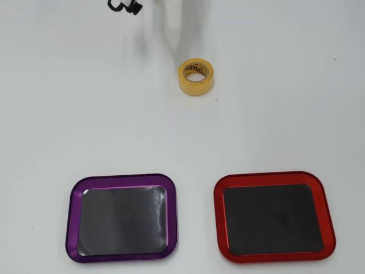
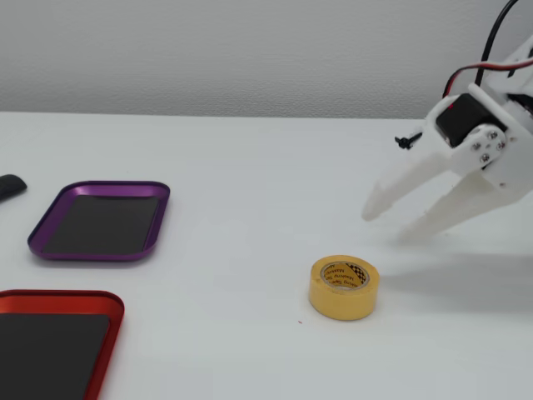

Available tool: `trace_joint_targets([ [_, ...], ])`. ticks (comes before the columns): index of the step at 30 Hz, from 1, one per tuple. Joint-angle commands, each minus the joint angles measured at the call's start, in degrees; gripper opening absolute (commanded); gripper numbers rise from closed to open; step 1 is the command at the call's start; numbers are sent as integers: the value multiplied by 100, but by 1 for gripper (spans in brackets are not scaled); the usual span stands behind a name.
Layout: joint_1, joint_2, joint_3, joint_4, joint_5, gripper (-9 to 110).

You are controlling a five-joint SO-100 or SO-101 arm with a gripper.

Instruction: Grasp a tape and put it in the right purple dish.

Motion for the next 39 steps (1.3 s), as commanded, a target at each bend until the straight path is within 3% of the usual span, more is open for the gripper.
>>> trace_joint_targets([
  [1, -26, -1485, -1028, -62, 70, 15],
  [12, -879, -4667, -2505, -202, 62, 15],
  [39, -817, -6943, -2663, -2145, -9, 13],
])
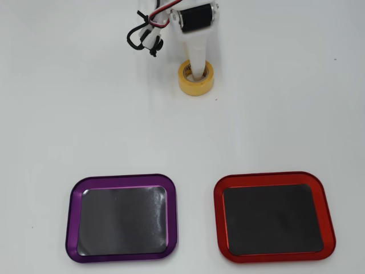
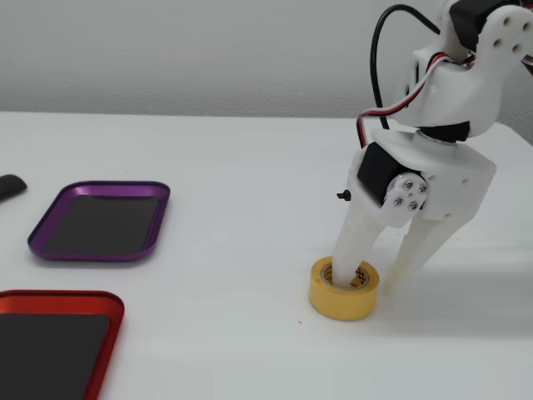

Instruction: Grasp a tape and put it in the right purple dish.

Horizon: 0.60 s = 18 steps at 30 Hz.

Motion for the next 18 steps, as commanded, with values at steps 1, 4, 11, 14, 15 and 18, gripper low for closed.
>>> trace_joint_targets([
  [1, -18, -325, -132, -202, -62, 12],
  [4, -26, -545, -149, -229, -62, 5],
  [11, -62, -492, -439, -229, 0, -1],
  [14, -35, -97, -686, 18, 9, -1],
  [15, -35, 114, -729, 79, 9, -1],
  [18, -53, 914, -949, 141, 105, -1],
])
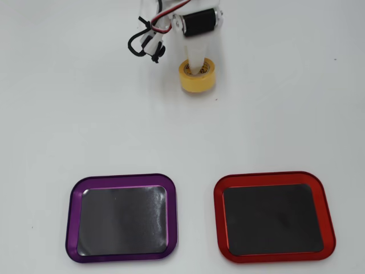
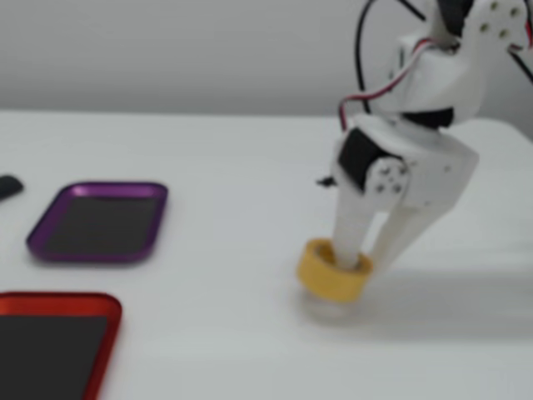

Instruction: Grasp a tape and put it in the right purple dish.

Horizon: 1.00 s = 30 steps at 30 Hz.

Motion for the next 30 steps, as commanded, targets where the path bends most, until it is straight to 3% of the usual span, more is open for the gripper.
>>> trace_joint_targets([
  [1, 26, 1090, -369, 53, 237, -1],
  [5, 53, 2153, -431, -97, 255, -1],
  [12, 615, 2566, -255, -1652, -79, -1],
  [18, 1239, 923, -650, -2408, -334, -1],
  [30, 1503, -2030, -3050, -2426, -325, -1],
])
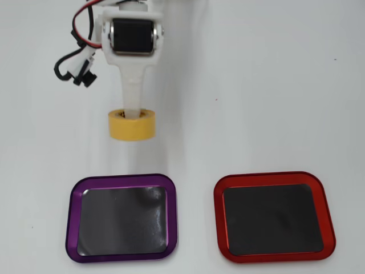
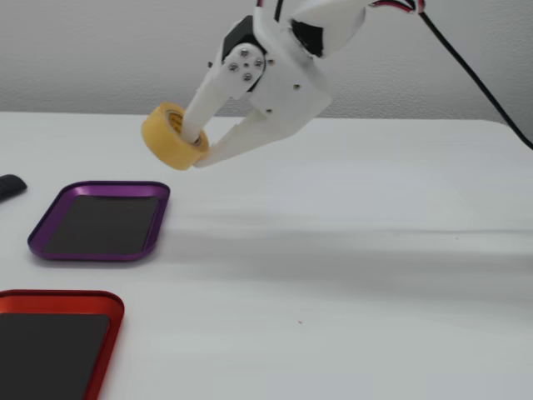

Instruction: Grasp a tape and put it in the right purple dish.

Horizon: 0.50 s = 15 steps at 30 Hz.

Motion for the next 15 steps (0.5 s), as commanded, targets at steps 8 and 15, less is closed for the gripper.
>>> trace_joint_targets([
  [8, 88, -1283, -1687, -97, -62, -1],
  [15, 220, -1819, -2013, -97, -79, 0],
])
